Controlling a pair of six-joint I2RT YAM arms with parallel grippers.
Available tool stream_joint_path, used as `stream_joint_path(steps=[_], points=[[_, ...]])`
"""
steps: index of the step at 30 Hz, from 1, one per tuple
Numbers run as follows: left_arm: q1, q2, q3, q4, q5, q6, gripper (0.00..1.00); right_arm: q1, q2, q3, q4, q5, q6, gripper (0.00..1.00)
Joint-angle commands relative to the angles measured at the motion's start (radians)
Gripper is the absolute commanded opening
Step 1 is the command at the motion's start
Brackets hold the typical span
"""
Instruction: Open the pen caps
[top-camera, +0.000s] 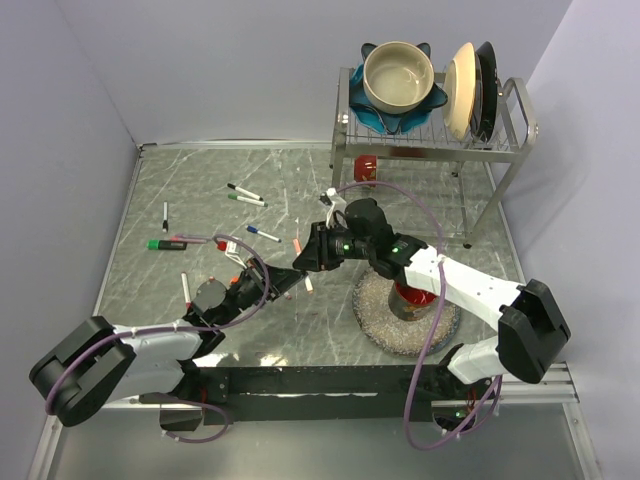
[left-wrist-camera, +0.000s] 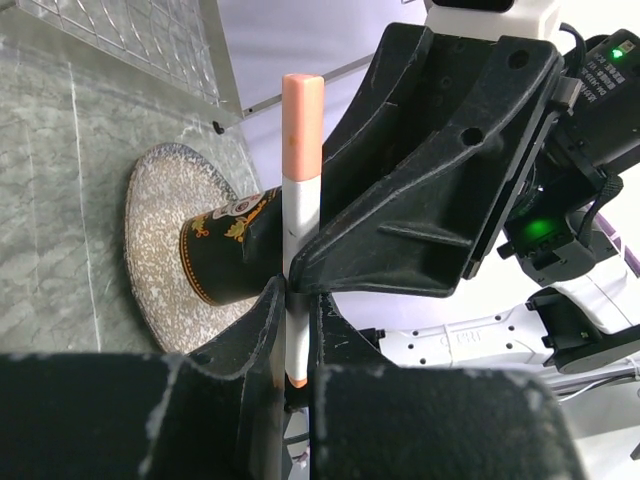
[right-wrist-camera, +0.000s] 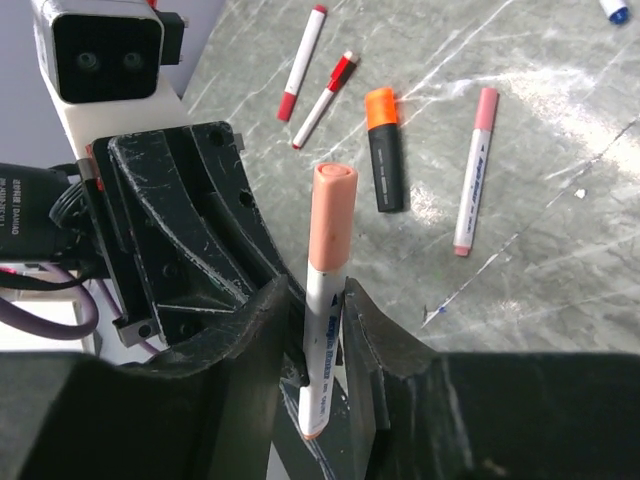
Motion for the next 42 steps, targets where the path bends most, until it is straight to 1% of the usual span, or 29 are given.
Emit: stream_joint_path(steps=[1,2,4,5,6,7,8,9,10,11,12,14,15,16,18,20,21,24,26,27,32,38,41,42], points=[[-0.005,-0.043,0.022,0.042,-0.029,0.018,0.01,0.011,0.001,-0.004,0.054,-0.049,-0.009,0.32],[-0.005,-0.048,0.022,0.035,-0.031,0.02,0.01,0.011,0.001,-0.004,0.061,-0.056,-0.011,0.21],[-0.005,-0.063,0.022,0.02,-0.031,0.027,0.01,0.011,0.003,-0.001,0.065,-0.082,-0.014,0.1],[-0.005,-0.068,0.021,0.016,-0.029,0.029,0.04,0.011,0.001,0.005,0.062,-0.086,-0.024,0.01],[-0.005,-0.077,0.018,0.014,-0.028,0.035,0.13,0.01,-0.002,0.008,0.061,-0.089,-0.032,0.0],[-0.005,-0.082,0.013,0.029,-0.025,0.041,0.34,0.01,-0.008,0.013,0.05,-0.089,-0.044,0.0],[-0.005,-0.088,-0.005,0.038,-0.023,0.046,0.45,0.007,-0.013,0.014,0.044,-0.079,-0.072,0.0],[-0.005,-0.11,-0.014,0.048,-0.023,0.055,0.53,0.0,-0.028,0.016,0.044,-0.075,-0.092,0.0],[-0.005,-0.127,-0.022,0.043,-0.029,0.063,0.65,-0.004,-0.037,0.016,0.016,-0.069,-0.113,0.0],[-0.005,-0.147,-0.033,0.026,-0.035,0.069,0.71,-0.012,-0.057,0.01,0.009,-0.098,-0.179,0.0],[-0.005,-0.192,-0.036,0.006,-0.042,0.087,0.79,-0.021,-0.068,0.005,0.002,-0.125,-0.222,0.0],[-0.005,-0.241,-0.039,-0.073,-0.069,0.102,0.85,-0.058,-0.095,-0.015,-0.022,-0.182,-0.324,0.0],[-0.005,-0.285,-0.039,-0.096,-0.078,0.116,0.86,-0.073,-0.105,-0.024,-0.021,-0.288,-0.355,0.0],[-0.005,-0.307,-0.042,-0.121,-0.089,0.122,0.89,-0.095,-0.111,-0.036,-0.015,-0.341,-0.385,0.0],[-0.005,-0.356,-0.03,-0.199,-0.124,0.136,0.9,-0.104,-0.131,-0.067,-0.001,-0.451,-0.419,0.0],[-0.005,-0.371,-0.012,-0.236,-0.14,0.145,0.9,-0.102,-0.142,-0.076,0.004,-0.492,-0.433,0.0],[-0.005,-0.37,-0.008,-0.224,-0.14,0.148,0.89,-0.102,-0.139,-0.076,0.007,-0.513,-0.429,0.0],[-0.005,-0.326,0.012,-0.169,-0.125,0.159,0.82,-0.102,-0.128,-0.072,0.019,-0.529,-0.416,0.0],[-0.003,-0.292,0.033,-0.146,-0.105,0.164,0.8,-0.102,-0.125,-0.076,0.03,-0.54,-0.402,0.0],[-0.005,-0.255,0.036,-0.097,-0.082,0.161,0.78,-0.102,-0.125,-0.078,0.034,-0.541,-0.396,0.0],[-0.016,-0.16,0.048,0.049,-0.037,0.159,0.75,-0.104,-0.128,-0.086,0.033,-0.526,-0.383,0.0],[-0.045,-0.103,0.107,0.066,-0.009,0.193,0.71,-0.104,-0.117,-0.086,0.061,-0.512,-0.36,0.0],[-0.051,-0.089,0.119,0.069,-0.006,0.198,0.68,-0.104,-0.114,-0.084,0.064,-0.509,-0.354,0.0],[-0.052,-0.085,0.119,0.071,-0.005,0.198,0.64,-0.104,-0.114,-0.084,0.065,-0.509,-0.354,0.0]])
